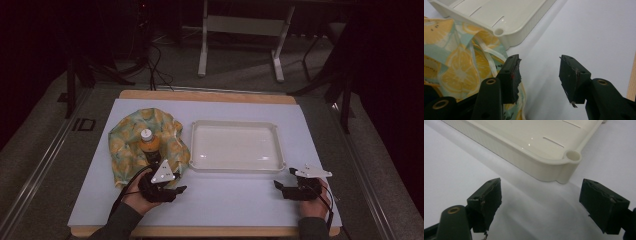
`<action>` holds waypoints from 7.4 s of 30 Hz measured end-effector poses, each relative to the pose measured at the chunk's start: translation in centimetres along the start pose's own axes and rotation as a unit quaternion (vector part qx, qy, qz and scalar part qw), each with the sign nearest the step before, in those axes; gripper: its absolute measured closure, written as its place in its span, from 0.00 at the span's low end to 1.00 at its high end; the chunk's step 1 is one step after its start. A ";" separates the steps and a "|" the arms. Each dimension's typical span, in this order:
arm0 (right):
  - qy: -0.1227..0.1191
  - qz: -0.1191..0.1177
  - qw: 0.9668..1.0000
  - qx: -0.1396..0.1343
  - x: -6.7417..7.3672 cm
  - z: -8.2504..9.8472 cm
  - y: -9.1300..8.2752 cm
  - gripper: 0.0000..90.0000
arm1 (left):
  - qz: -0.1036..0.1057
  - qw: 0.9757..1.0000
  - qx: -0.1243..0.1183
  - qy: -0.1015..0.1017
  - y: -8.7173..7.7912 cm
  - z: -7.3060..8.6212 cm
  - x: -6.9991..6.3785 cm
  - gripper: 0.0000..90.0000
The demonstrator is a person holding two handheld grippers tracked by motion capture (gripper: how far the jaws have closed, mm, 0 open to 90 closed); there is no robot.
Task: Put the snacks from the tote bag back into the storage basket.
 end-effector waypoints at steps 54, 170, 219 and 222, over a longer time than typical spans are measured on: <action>0.001 -0.005 1.000 0.000 0.0 0.0 0.0 0.20 | -0.022 1.000 0.015 -0.006 -4.2 0.5 2.0 0.56; -0.010 -0.008 1.000 0.007 0.2 0.0 0.1 0.19 | -0.067 0.993 0.094 0.017 -13.3 -2.3 7.4 0.54; -0.012 -0.008 1.000 0.012 0.2 0.0 0.2 0.19 | -0.042 0.987 0.152 0.021 -13.1 -5.7 10.2 0.53; -0.012 -0.008 1.000 0.011 0.2 0.0 0.2 0.19 | -0.040 0.987 0.156 0.022 -12.9 -5.9 10.3 0.53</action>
Point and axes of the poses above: each handheld gripper's, and its own axes: y roughly forward along the jaws, z roughly out of its underside, x roughly to its left, the point moved 3 cm from there along y, roughly forward along the jaws, and after that the axes turned 15 degrees about z, right-handed, at the moved point
